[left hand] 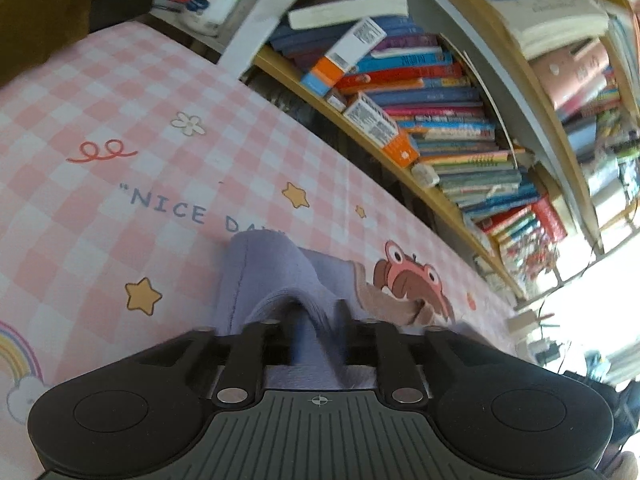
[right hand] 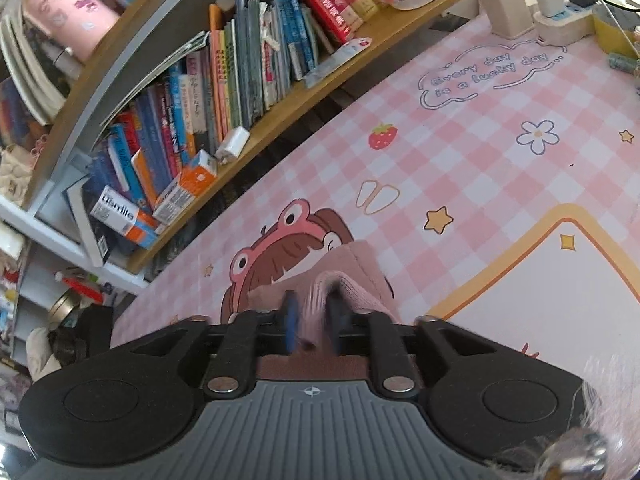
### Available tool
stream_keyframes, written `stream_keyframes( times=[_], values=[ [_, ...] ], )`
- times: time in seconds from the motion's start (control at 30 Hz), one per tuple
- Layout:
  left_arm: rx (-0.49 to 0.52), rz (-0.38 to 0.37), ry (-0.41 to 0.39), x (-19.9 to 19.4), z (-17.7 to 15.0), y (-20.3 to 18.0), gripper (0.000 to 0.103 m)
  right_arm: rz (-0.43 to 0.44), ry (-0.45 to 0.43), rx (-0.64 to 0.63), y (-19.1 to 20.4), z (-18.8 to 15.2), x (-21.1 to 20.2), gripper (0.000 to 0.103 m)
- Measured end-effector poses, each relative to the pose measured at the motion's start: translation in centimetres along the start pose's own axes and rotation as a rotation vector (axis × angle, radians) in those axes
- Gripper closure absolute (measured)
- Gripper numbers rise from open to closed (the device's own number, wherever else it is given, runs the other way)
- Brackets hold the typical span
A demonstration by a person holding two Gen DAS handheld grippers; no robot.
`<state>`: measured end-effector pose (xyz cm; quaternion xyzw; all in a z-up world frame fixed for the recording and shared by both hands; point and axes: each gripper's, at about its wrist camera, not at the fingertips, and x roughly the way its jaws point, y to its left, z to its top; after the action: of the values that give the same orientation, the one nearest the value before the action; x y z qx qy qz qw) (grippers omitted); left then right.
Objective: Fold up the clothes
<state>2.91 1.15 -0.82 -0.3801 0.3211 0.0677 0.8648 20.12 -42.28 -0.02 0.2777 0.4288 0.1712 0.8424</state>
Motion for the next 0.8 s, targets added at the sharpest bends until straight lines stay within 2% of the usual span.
stream_keyframes(
  times=[0.03,0.07,0.1,0.2,0.27,0.37,0.5,0.53,0.57,0.6,0.63,0.67,0.77,0.8],
  values=[
    [0.020,0.002,-0.013,-0.2,0.1,-0.1,0.045,-0.004,-0.021,-0.008,0.1,0.2,-0.2,0.057],
    [0.041,0.005,-0.028,-0.4,0.2,-0.2,0.037,-0.009,-0.042,-0.015,0.2,0.4,-0.4,0.057],
    [0.067,0.015,-0.051,-0.6,0.2,-0.3,0.033,-0.016,-0.051,-0.028,0.3,0.6,-0.4,0.057],
    [0.148,0.053,-0.067,-0.8,0.4,-0.7,0.033,-0.043,-0.053,-0.101,0.6,0.8,0.0,0.057],
    [0.233,0.080,-0.054,-0.3,0.2,-1.2,0.033,-0.069,-0.037,-0.215,1.2,0.3,1.0,0.057],
    [0.375,0.080,-0.038,0.8,-0.2,-2.0,0.033,-0.107,-0.013,-0.385,2.2,-0.3,2.5,0.057],
    [0.462,0.088,-0.018,2.9,0.1,-2.8,0.035,-0.159,0.021,-0.612,3.6,-1.2,4.5,0.057],
    [0.482,0.094,-0.016,3.4,0.2,-3.0,0.037,-0.171,0.029,-0.668,3.9,-1.5,5.0,0.057],
    [0.502,0.104,-0.014,3.8,0.3,-3.2,0.044,-0.179,0.040,-0.694,4.0,-1.6,5.6,0.060],
    [0.522,0.116,-0.002,4.1,0.3,-3.3,0.068,-0.176,0.055,-0.694,4.0,-1.5,6.0,0.066],
    [0.539,0.125,0.007,4.4,0.4,-3.4,0.089,-0.169,0.073,-0.689,3.8,-1.4,6.4,0.092],
    [0.530,0.119,-0.003,4.1,0.6,-3.4,0.090,-0.156,0.082,-0.663,3.6,-1.2,6.4,0.098],
    [0.468,0.123,-0.018,4.2,1.3,-2.5,0.093,-0.091,0.015,-0.538,2.9,-0.1,4.6,0.098],
    [0.442,0.127,-0.021,4.4,1.5,-2.1,0.096,-0.095,0.017,-0.507,2.4,0.1,4.9,0.098]
  ],
)
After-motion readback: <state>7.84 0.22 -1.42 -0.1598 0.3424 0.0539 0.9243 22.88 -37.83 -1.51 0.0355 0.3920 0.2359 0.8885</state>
